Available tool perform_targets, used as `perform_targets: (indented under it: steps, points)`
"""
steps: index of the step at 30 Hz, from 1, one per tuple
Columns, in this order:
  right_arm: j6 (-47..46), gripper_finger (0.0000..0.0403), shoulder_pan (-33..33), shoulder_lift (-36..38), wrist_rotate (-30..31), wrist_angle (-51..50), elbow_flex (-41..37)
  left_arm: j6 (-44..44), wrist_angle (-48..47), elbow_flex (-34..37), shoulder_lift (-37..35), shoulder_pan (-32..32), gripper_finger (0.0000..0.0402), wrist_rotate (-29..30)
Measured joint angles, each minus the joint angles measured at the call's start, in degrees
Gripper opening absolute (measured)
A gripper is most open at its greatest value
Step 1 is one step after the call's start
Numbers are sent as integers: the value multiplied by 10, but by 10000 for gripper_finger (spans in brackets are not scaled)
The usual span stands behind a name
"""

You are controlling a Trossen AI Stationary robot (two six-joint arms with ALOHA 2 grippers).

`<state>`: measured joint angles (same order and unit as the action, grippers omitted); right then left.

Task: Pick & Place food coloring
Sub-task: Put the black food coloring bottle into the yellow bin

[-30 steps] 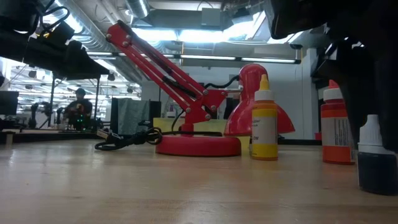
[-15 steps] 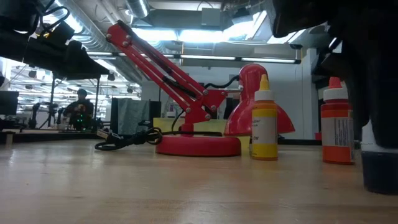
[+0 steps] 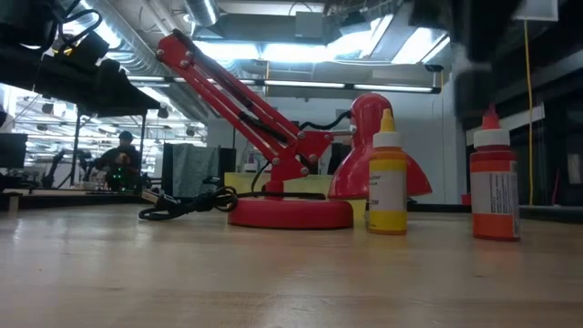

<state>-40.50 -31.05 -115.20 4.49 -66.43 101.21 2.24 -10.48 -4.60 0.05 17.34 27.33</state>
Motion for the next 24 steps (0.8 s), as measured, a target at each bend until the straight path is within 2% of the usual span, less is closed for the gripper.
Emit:
perform_targets:
  steps: [5, 16, 24]
  points:
    - [67, 61, 33, 10, 19, -55, 53, 0, 0, 0, 0, 0, 319, 0]
    - [172, 61, 134, 88, 128, -31, 85, 0, 0, 0, 0, 0, 319, 0]
    - [236, 62, 238, 125, 135, 1, 85, 0, 0, 0, 0, 0, 319, 0]
